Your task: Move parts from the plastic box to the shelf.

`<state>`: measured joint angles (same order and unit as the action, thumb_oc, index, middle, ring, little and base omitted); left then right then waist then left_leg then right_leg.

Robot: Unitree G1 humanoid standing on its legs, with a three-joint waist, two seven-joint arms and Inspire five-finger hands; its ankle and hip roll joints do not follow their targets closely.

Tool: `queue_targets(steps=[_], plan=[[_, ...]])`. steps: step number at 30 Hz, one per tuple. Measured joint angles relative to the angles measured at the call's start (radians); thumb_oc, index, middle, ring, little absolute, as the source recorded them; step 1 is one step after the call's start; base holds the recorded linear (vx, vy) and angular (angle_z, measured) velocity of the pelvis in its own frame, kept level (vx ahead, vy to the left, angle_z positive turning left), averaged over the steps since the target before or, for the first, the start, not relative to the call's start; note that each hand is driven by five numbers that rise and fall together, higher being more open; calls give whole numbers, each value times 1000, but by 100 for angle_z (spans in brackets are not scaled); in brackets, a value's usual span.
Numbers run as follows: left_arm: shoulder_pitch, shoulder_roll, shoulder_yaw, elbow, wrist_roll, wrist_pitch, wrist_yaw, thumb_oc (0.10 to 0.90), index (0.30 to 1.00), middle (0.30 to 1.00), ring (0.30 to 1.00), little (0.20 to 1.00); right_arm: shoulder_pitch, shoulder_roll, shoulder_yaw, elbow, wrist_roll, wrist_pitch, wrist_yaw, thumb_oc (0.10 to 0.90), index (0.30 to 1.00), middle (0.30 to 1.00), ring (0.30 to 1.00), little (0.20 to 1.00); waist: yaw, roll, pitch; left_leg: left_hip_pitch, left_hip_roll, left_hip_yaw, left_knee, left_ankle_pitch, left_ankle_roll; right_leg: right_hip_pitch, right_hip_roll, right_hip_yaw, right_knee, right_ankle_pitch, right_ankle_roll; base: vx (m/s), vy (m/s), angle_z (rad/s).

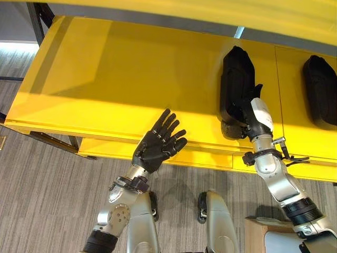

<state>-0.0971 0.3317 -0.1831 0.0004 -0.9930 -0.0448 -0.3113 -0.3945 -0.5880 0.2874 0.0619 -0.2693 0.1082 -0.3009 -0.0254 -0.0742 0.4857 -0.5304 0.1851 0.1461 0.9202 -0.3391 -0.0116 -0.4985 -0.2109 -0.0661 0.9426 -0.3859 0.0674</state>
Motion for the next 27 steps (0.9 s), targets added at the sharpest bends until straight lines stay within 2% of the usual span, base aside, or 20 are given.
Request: queue_targets(steps=[8, 12, 17, 27], plan=[[1, 1, -8, 0, -16, 9, 18, 900, 1000, 1000, 1000, 1000, -6, 0, 0, -3, -2, 24, 27, 400, 300, 300, 300, 300, 3, 0, -1, 9, 3, -6, 22, -10, 1, 11, 0, -1, 26, -12, 5, 62, -8, 1], [2, 3, -8, 1, -16, 27, 21, 900, 1000, 1000, 1000, 1000, -53, -4, 1, 61, -4, 23, 52, 400, 300, 300, 300, 300, 11, 1, -2, 11, 4, -17, 32, -11, -1, 19, 0, -9, 36, -17, -1, 43, -30, 5], [6, 5, -8, 1, -15, 53, 18, 900, 1000, 1000, 1000, 1000, -92, -56, 1, 111, -7, 33, 85, 400, 300, 300, 300, 300, 34, 12, -8, 10, 3, -21, 36, -10, -2, 20, -2, -11, 41, -18, -4, 21, -11, 1], [45, 8, -11, 16, -14, 69, 2, 900, 1000, 1000, 1000, 1000, -129, -121, -2, 197, -7, 31, 120, 400, 300, 300, 300, 300, 55, 13, -8, 27, -11, -27, 31, -8, 0, 47, -17, -22, 38, -17, 1, 31, -6, 5]])
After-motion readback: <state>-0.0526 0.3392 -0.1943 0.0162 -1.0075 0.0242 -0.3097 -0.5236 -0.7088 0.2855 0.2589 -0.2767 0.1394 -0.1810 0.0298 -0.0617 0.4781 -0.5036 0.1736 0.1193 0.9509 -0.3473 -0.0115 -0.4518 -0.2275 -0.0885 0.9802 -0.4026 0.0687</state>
